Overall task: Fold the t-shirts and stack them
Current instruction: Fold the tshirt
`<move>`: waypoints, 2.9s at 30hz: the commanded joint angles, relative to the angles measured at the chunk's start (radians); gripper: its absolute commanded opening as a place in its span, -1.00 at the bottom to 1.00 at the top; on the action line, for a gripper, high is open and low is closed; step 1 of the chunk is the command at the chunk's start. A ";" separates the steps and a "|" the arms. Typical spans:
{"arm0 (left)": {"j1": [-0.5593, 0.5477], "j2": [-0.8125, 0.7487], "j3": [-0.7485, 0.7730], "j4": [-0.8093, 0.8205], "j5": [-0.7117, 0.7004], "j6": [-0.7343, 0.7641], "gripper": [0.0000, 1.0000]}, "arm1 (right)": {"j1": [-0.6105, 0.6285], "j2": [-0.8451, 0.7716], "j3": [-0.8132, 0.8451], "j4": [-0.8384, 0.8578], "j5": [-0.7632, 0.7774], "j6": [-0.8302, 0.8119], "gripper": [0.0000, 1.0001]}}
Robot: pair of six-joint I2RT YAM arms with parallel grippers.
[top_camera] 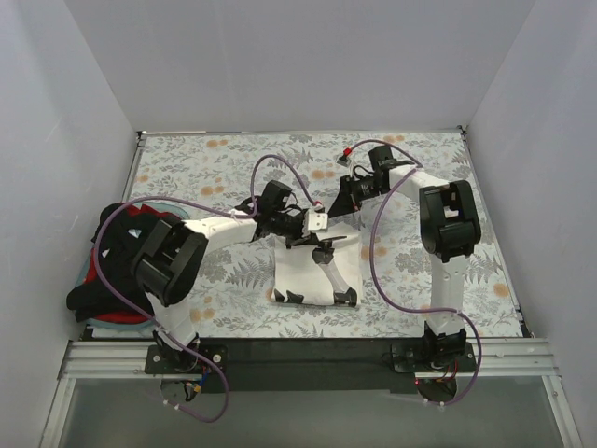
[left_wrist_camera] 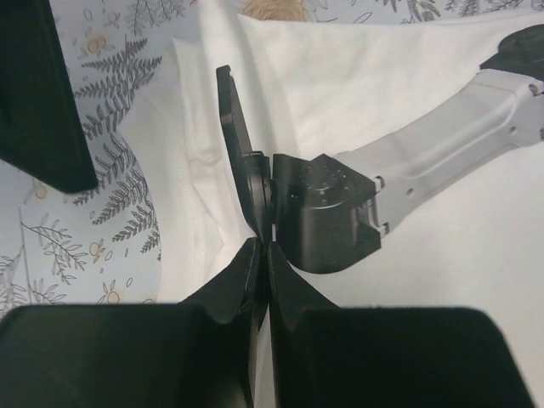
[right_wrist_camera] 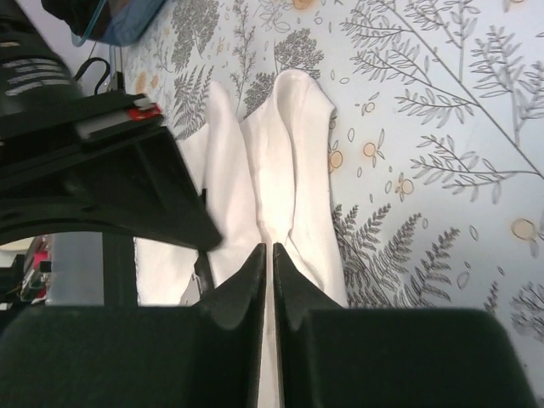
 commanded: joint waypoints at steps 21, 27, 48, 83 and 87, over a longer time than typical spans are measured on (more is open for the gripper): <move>-0.036 -0.226 -0.196 0.360 -0.099 0.138 -1.00 | 0.118 0.186 -0.097 0.034 -0.140 -0.026 -0.78; -0.036 -0.212 -0.210 0.483 -0.137 0.138 -1.00 | 0.120 0.201 -0.098 0.024 -0.146 -0.038 -0.77; -0.024 -0.163 -0.262 0.692 -0.223 0.165 -1.00 | 0.117 0.111 -0.036 -0.061 -0.088 -0.071 -0.50; 0.135 -0.162 0.053 0.062 -0.164 -0.320 -0.07 | -0.124 -0.099 0.170 -0.256 0.317 -0.206 0.81; 0.218 -0.089 0.144 -0.113 -0.103 -0.463 -0.06 | -0.117 -0.127 0.086 -0.258 0.346 -0.203 0.54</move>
